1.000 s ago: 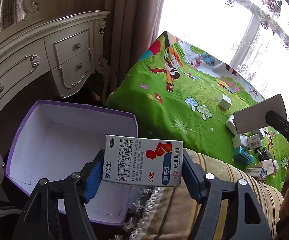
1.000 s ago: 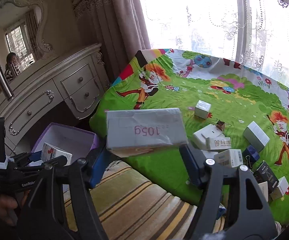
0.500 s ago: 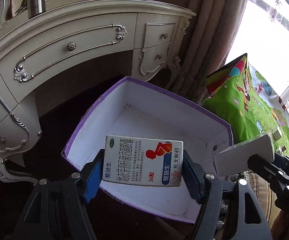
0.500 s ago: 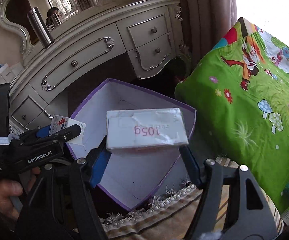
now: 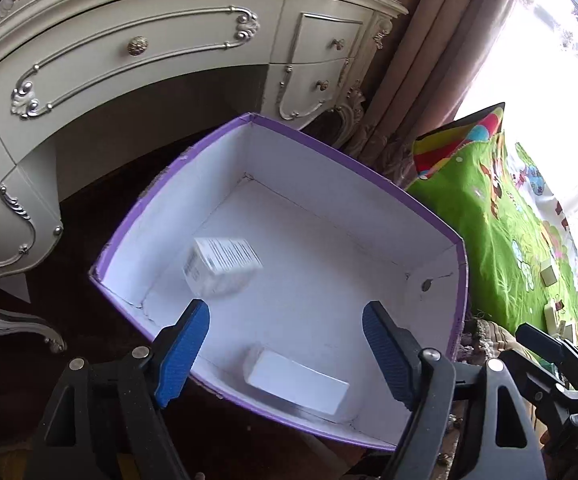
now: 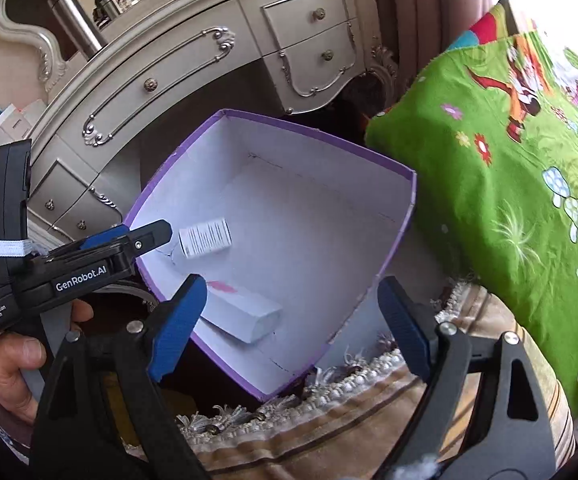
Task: Organize rigid objects
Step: 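Carry both boxes into the purple box and open both tools, then move both tools back over the table toward the remaining boxes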
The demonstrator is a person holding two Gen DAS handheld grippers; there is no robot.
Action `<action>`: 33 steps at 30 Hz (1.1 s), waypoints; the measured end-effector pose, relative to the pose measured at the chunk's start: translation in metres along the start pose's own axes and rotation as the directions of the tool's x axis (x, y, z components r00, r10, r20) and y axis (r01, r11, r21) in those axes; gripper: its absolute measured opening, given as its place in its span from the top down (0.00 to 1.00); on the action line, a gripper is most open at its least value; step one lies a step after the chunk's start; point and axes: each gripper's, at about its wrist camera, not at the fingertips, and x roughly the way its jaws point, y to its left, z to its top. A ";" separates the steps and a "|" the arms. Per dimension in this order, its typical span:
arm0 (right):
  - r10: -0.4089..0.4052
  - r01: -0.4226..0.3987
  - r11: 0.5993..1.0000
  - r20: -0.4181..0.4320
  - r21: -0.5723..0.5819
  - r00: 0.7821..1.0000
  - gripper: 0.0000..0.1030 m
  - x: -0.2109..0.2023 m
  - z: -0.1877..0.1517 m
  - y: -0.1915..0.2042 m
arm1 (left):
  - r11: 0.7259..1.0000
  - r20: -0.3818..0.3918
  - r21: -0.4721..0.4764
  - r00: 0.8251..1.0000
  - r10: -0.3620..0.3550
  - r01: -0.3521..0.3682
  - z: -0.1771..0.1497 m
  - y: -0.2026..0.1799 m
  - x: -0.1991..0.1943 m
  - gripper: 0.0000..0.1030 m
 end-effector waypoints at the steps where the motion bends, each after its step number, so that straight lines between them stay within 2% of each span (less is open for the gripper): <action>1: -0.015 0.015 0.999 0.009 0.031 1.000 0.13 -0.007 -0.002 -0.011 | 0.999 -0.011 0.030 1.000 -0.018 0.018 0.001 -0.011 0.004 0.22; 5: -0.120 0.116 0.990 0.045 0.079 0.992 0.13 -0.039 -0.013 -0.046 | 0.982 -0.114 0.159 0.990 -0.085 0.102 0.003 -0.065 0.035 0.24; 6: -0.137 0.132 0.987 0.051 0.089 0.989 0.13 -0.046 -0.017 -0.053 | 0.976 -0.144 0.177 0.985 -0.098 0.123 0.005 -0.079 0.044 0.29; 7: -0.146 0.141 0.985 0.054 0.100 0.988 0.13 -0.052 -0.022 -0.060 | 0.972 -0.181 0.174 0.976 -0.124 0.156 0.007 -0.089 0.053 0.34; 9: -0.164 0.156 0.981 0.061 0.119 0.985 0.13 -0.066 -0.029 -0.074 | 0.954 -0.229 0.179 0.953 -0.196 0.239 0.010 -0.111 0.062 0.34; 10: -0.178 0.169 0.978 0.066 0.122 0.982 0.13 -0.073 -0.034 -0.081 | 0.942 -0.241 0.226 0.952 -0.191 0.246 0.009 -0.127 0.065 0.33; 12: -0.212 0.202 0.971 0.066 0.131 0.975 0.13 -0.084 -0.044 -0.092 | 0.927 -0.240 0.325 0.965 -0.110 0.186 0.006 -0.154 0.080 0.33; 14: -0.236 0.226 0.964 0.064 0.137 0.970 0.13 -0.093 -0.053 -0.101 | 0.918 -0.253 0.372 0.967 -0.038 0.134 0.007 -0.171 0.102 0.34; 15: -0.246 0.235 0.962 0.064 0.137 0.967 0.13 -0.098 -0.058 -0.105 | 0.912 -0.249 0.397 0.968 -0.004 0.106 0.007 -0.177 0.111 0.47; 16: -0.253 0.243 0.961 0.062 0.134 0.966 0.13 -0.101 -0.064 -0.109 | 0.896 -0.241 0.438 0.970 0.033 0.078 0.006 -0.183 0.118 0.73; 18: -0.260 0.251 0.959 0.056 0.132 0.964 0.13 -0.107 -0.073 -0.115 | 0.853 -0.262 0.510 0.965 0.032 0.110 -0.002 -0.198 0.124 0.94; 19: -0.262 0.253 0.958 0.051 0.136 0.964 0.13 -0.110 -0.079 -0.118 | 0.819 -0.234 0.568 0.970 0.065 0.082 -0.010 -0.203 0.120 0.94; 21: -0.269 0.260 0.954 0.043 0.149 0.962 0.13 -0.115 -0.089 -0.125 | 0.730 -0.180 0.682 0.978 0.107 0.046 -0.029 -0.216 0.113 0.94; 25: -0.269 0.257 0.947 0.041 0.191 0.962 0.13 -0.126 -0.106 -0.138 | 0.645 -0.235 0.747 0.972 0.028 0.162 -0.049 -0.221 0.098 0.95; 27: -0.267 0.253 0.944 0.040 0.209 0.963 0.13 -0.129 -0.113 -0.142 | 0.613 -0.232 0.769 0.973 0.004 0.181 -0.051 -0.222 0.089 0.95; 30: -0.263 0.247 0.941 0.041 0.231 0.964 0.13 -0.132 -0.118 -0.147 | 0.618 -0.236 0.762 0.972 -0.017 0.196 -0.045 -0.222 0.085 0.91; 32: -0.283 0.263 0.933 0.051 0.244 0.958 0.13 -0.137 -0.120 -0.148 | 0.654 -0.255 0.724 0.966 -0.041 0.219 -0.036 -0.221 0.081 0.89; 33: -0.297 0.275 0.929 0.057 0.249 0.953 0.13 -0.141 -0.123 -0.148 | 0.678 -0.247 0.700 0.967 -0.066 0.225 -0.031 -0.219 0.073 0.83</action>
